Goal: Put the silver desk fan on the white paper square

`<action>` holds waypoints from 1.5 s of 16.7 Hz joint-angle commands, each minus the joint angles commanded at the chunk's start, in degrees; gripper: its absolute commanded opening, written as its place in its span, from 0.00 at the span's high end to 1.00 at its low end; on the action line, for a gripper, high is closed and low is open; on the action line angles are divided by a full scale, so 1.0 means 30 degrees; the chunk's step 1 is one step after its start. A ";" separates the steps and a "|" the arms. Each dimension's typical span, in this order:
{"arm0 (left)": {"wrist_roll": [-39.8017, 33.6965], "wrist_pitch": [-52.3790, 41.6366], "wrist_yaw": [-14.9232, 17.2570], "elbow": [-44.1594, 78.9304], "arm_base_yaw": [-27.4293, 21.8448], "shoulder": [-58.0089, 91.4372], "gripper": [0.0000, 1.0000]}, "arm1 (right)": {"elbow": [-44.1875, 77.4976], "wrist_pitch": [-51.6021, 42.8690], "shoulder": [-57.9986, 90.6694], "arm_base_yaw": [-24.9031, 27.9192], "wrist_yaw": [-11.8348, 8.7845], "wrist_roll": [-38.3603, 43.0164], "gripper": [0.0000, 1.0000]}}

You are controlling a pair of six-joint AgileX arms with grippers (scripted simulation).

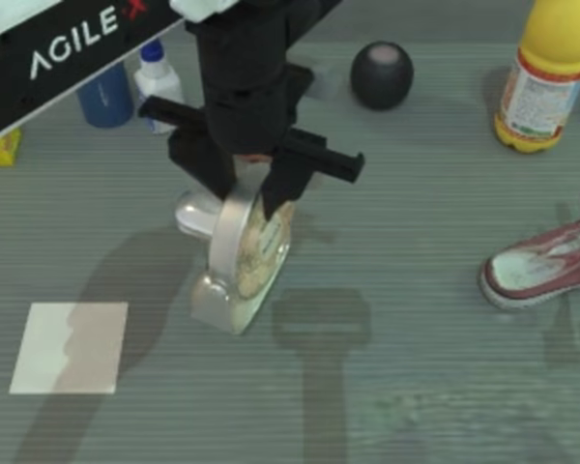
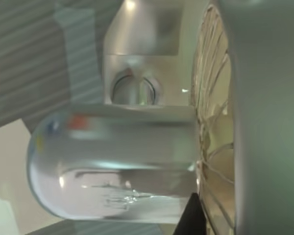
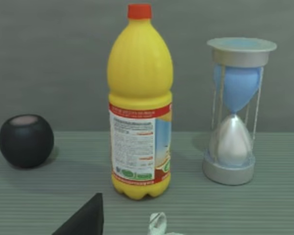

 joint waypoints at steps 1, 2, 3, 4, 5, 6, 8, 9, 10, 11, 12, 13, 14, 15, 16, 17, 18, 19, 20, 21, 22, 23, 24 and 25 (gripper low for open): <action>0.0211 -0.0009 -0.0003 -0.0122 0.0056 -0.0055 1.00 | 0.0000 0.0000 0.0000 0.0000 0.0000 0.0000 0.00; 0.0623 -0.0019 -0.0008 -0.0354 0.0173 -0.0171 1.00 | 0.0000 0.0000 0.0000 0.0000 0.0000 0.0000 0.00; 0.1238 -0.0022 -0.0013 -0.0680 0.0352 -0.0353 1.00 | 0.0000 0.0000 0.0000 0.0000 0.0000 0.0000 0.00; 0.2053 -0.0012 -0.0019 -0.1083 0.0589 -0.0598 1.00 | 0.0000 0.0000 0.0000 0.0000 0.0000 0.0000 0.00; 0.3069 0.0013 -0.0024 -0.1549 0.0879 -0.0908 1.00 | 0.0000 0.0000 0.0000 0.0000 0.0000 0.0000 0.00; 0.4284 0.0058 -0.0029 -0.2065 0.1214 -0.1280 1.00 | 0.0000 0.0000 0.0000 0.0000 0.0000 0.0000 0.00; 0.7239 0.0224 -0.0033 -0.3224 0.2004 -0.2209 1.00 | 0.0000 0.0000 0.0000 0.0000 0.0000 0.0000 0.00; 0.8922 0.0348 -0.0034 -0.3862 0.2446 -0.2764 1.00 | 0.0000 0.0000 0.0000 0.0000 0.0000 0.0000 0.00; 1.0702 0.0497 -0.0034 -0.4536 0.2913 -0.3368 1.00 | 0.0000 0.0000 0.0000 0.0000 0.0000 0.0000 0.00; 1.2551 0.0668 -0.0033 -0.5243 0.3400 -0.4014 1.00 | 0.0000 0.0000 0.0000 0.0000 0.0000 0.0000 0.00; 1.4439 0.0856 -0.0031 -0.5982 0.3901 -0.4693 1.00 | 0.0000 0.0000 0.0000 0.0000 0.0000 0.0000 0.00; 1.6339 0.1058 -0.0030 -0.6749 0.4411 -0.5394 1.00 | 0.0000 0.0000 0.0000 0.0000 0.0000 0.0000 0.00; 1.8219 0.1267 -0.0030 -0.7535 0.4923 -0.6106 1.00 | 0.0000 0.0000 0.0000 0.0000 0.0000 0.0000 0.00; 2.0050 0.1478 -0.0030 -0.8331 0.5430 -0.6814 1.00 | 0.0000 0.0000 0.0000 0.0000 0.0000 0.0000 0.00; 2.1802 0.1685 -0.0032 -0.9122 0.5924 -0.7506 1.00 | 0.0000 0.0000 0.0000 0.0000 0.0000 0.0000 0.00; 2.3443 0.1882 -0.0035 -0.9897 0.6399 -0.8169 1.00 | 0.0000 0.0000 0.0000 0.0000 0.0000 0.0000 0.00; 2.4942 0.2065 -0.0039 -1.0639 0.6848 -0.8793 1.00 | 0.0000 0.0000 0.0000 0.0000 0.0000 0.0000 0.00; 2.6272 0.2231 -0.0044 -1.1334 0.7262 -0.9366 1.00 | 0.0000 0.0000 0.0000 0.0000 0.0000 0.0000 0.00; 2.7411 0.2374 -0.0050 -1.1963 0.7634 -0.9876 1.00 | 0.0000 0.0000 0.0000 0.0000 0.0000 0.0000 0.00; 2.8349 0.2492 -0.0056 -1.2510 0.7956 -1.0311 1.00 | 0.0000 0.0000 0.0000 0.0000 0.0000 0.0000 0.00; 2.9087 0.2584 -0.0061 -1.2960 0.8220 -1.0663 1.00 | 0.0000 0.0000 0.0000 0.0000 0.0000 0.0000 0.00; 2.9609 0.2649 -0.0066 -1.3291 0.8414 -1.0920 1.00 | 0.0000 0.0000 0.0000 0.0000 0.0000 0.0000 0.00; 2.9923 0.2687 -0.0069 -1.3495 0.8533 -1.1076 1.00 | 0.0000 0.0000 0.0000 0.0000 0.0000 0.0000 0.00; 3.0040 0.2701 -0.0070 -1.3571 0.8577 -1.1134 1.00 | 0.0000 0.0000 0.0000 0.0000 0.0000 0.0000 0.00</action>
